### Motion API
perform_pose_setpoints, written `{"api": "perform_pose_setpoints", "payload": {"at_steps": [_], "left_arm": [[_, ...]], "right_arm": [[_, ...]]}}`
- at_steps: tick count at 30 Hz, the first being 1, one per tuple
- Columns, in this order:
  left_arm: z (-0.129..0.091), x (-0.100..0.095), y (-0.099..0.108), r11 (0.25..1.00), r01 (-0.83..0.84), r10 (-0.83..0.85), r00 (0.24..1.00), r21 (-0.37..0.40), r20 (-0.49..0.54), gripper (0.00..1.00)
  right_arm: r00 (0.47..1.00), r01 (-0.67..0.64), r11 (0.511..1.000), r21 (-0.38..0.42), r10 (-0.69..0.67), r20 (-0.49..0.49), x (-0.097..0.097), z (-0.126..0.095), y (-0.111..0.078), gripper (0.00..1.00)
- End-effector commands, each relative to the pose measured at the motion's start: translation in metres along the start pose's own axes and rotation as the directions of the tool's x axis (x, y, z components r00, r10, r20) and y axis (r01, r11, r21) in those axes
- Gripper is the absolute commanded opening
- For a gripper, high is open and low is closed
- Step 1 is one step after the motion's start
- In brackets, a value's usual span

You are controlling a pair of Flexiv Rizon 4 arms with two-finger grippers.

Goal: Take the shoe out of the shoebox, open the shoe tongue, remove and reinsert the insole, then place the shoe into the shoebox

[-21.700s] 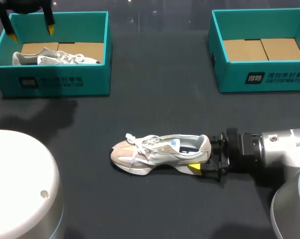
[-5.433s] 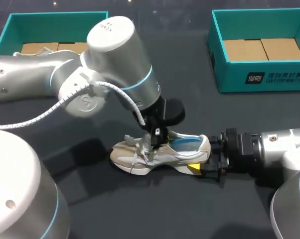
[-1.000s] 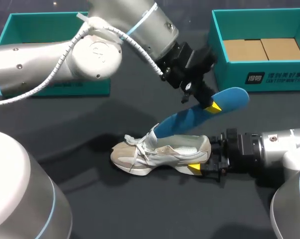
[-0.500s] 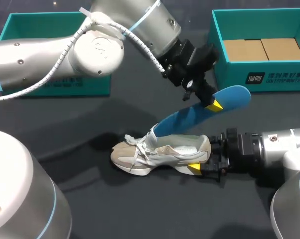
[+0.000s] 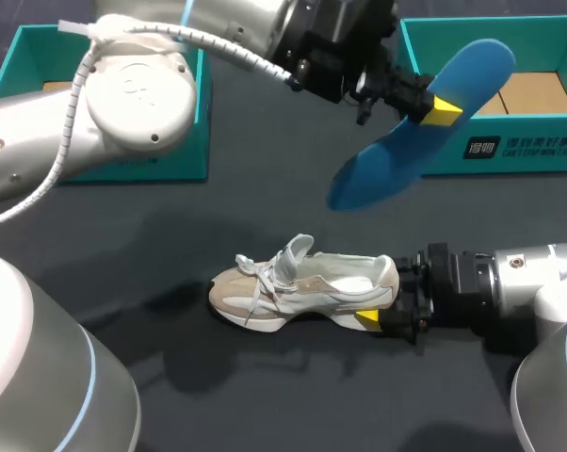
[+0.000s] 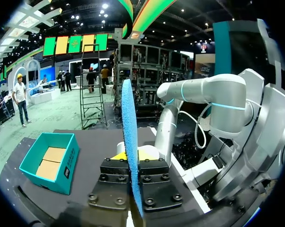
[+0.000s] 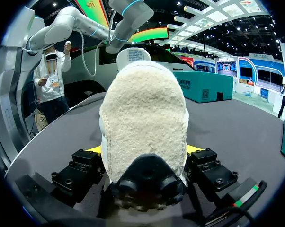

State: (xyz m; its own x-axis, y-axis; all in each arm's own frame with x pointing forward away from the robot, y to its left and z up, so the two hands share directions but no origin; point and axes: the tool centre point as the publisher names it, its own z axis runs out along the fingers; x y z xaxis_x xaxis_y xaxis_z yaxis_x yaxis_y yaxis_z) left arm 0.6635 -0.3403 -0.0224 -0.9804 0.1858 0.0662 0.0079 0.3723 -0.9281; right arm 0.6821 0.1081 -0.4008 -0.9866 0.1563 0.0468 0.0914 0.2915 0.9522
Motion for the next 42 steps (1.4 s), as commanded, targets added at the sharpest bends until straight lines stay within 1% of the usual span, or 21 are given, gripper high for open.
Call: {"api": "perform_pose_setpoints", "payload": {"at_steps": [1,7,9,10,11,13,16,17,18,27,28,30,32,35,40,42], "left_arm": [[-0.016,0.014,0.015,0.991,0.000,-0.007,0.999,0.136,0.048,0.00],[-0.016,0.014,0.015,0.991,0.000,-0.007,0.999,0.136,0.048,0.00],[-0.026,0.024,0.006,0.983,0.004,-0.021,0.996,0.184,0.092,0.00],[-0.033,0.028,0.000,0.974,0.011,-0.034,0.995,0.227,0.099,0.00],[-0.040,0.031,-0.006,0.969,0.010,-0.039,0.993,0.248,0.109,0.00],[-0.052,0.038,-0.016,0.964,0.013,-0.049,0.990,0.267,0.129,0.00],[-0.068,0.049,-0.028,0.952,0.011,-0.051,0.991,0.305,0.124,0.00],[-0.075,0.053,-0.033,0.944,0.008,-0.046,0.993,0.329,0.105,0.00],[-0.082,0.056,-0.036,0.946,-0.002,-0.037,0.993,0.324,0.112,0.00],[-0.082,0.056,-0.036,0.946,-0.002,-0.037,0.993,0.324,0.112,0.00],[-0.083,0.056,-0.034,0.945,0.018,-0.055,0.993,0.327,0.103,0.00],[-0.089,0.055,-0.026,0.931,0.081,-0.118,0.989,0.356,0.085,0.00],[-0.093,0.060,-0.017,0.923,0.107,-0.141,0.988,0.371,0.066,0.00],[-0.094,0.067,0.001,0.901,0.174,-0.204,0.978,0.397,0.033,0.00],[-0.096,0.086,0.026,0.866,0.253,-0.282,0.960,0.432,0.002,0.00],[-0.098,0.097,0.031,0.870,0.259,-0.288,0.958,0.420,0.005,0.00]], "right_arm": [[1.000,-0.001,1.000,0.006,0.001,0.000,0.001,0.001,0.001,0.00],[1.000,-0.001,1.000,0.006,0.001,0.000,0.001,0.001,0.001,0.00],[1.000,-0.001,1.000,0.006,0.001,0.000,0.001,0.001,0.001,0.00],[1.000,-0.001,1.000,0.006,0.001,0.000,0.001,0.001,0.001,0.00],[1.000,-0.001,1.000,0.006,0.001,0.000,0.001,0.001,0.001,0.00],[1.000,-0.001,1.000,0.006,0.001,0.000,0.001,0.001,0.001,0.00],[1.000,-0.001,1.000,0.006,0.001,0.000,0.001,0.001,0.001,0.00],[1.000,-0.001,1.000,0.006,0.001,0.000,0.001,0.001,0.001,0.00],[1.000,-0.001,1.000,0.006,0.001,0.000,0.001,0.001,0.001,0.00],[1.000,-0.001,1.000,0.006,0.001,0.000,0.001,0.001,0.001,0.00],[1.000,-0.001,1.000,0.006,0.001,0.000,0.001,0.001,0.001,0.00],[1.000,-0.001,1.000,0.006,0.001,0.000,0.001,0.001,0.001,0.00],[1.000,-0.001,1.000,0.006,0.001,0.000,0.001,0.001,0.001,0.00],[1.000,-0.001,1.000,0.006,0.001,0.000,0.001,0.001,0.001,0.00],[1.000,-0.001,1.000,0.006,0.001,0.000,0.001,0.001,0.001,0.00],[1.000,-0.001,1.000,0.006,0.001,0.000,0.001,0.001,0.001,0.00]]}}
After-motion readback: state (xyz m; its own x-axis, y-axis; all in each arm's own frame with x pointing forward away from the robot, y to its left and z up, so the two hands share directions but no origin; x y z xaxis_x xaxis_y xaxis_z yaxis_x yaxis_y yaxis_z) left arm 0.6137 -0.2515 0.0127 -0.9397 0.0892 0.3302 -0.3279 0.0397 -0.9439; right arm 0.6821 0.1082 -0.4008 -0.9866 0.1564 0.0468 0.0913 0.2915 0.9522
